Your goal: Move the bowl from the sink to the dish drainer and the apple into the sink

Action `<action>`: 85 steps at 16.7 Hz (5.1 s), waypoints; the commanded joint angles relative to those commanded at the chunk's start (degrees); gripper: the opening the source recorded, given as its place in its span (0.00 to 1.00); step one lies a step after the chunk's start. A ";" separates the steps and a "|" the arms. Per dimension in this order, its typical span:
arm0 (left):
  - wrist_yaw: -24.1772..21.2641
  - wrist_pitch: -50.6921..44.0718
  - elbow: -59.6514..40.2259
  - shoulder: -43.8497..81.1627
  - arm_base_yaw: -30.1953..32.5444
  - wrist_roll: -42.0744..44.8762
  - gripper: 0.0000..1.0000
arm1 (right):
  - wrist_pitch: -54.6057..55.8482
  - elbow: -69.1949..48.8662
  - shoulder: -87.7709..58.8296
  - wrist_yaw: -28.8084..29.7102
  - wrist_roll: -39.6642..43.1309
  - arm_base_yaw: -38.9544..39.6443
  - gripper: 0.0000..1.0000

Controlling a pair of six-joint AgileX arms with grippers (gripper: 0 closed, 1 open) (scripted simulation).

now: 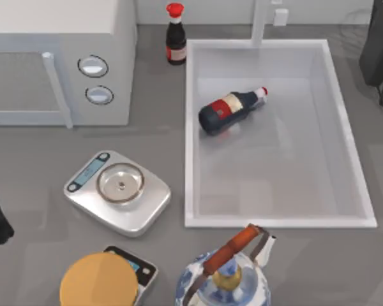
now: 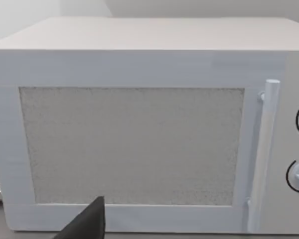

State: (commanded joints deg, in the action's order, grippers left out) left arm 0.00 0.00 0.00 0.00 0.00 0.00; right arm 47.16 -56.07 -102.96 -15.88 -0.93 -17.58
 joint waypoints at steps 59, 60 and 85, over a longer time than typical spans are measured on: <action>0.00 0.00 0.00 0.00 0.00 0.00 1.00 | -47.16 56.07 102.96 15.89 0.93 17.58 1.00; 0.00 0.00 0.00 0.00 0.00 0.00 1.00 | -47.16 56.07 102.96 15.89 0.93 17.58 1.00; 0.00 0.00 0.00 0.00 0.00 0.00 1.00 | -95.01 10.79 35.46 15.92 13.55 4.39 1.00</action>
State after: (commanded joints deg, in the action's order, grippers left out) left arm 0.00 0.00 0.00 0.00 0.00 0.00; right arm -47.85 -45.28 -67.50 0.04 12.62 -13.19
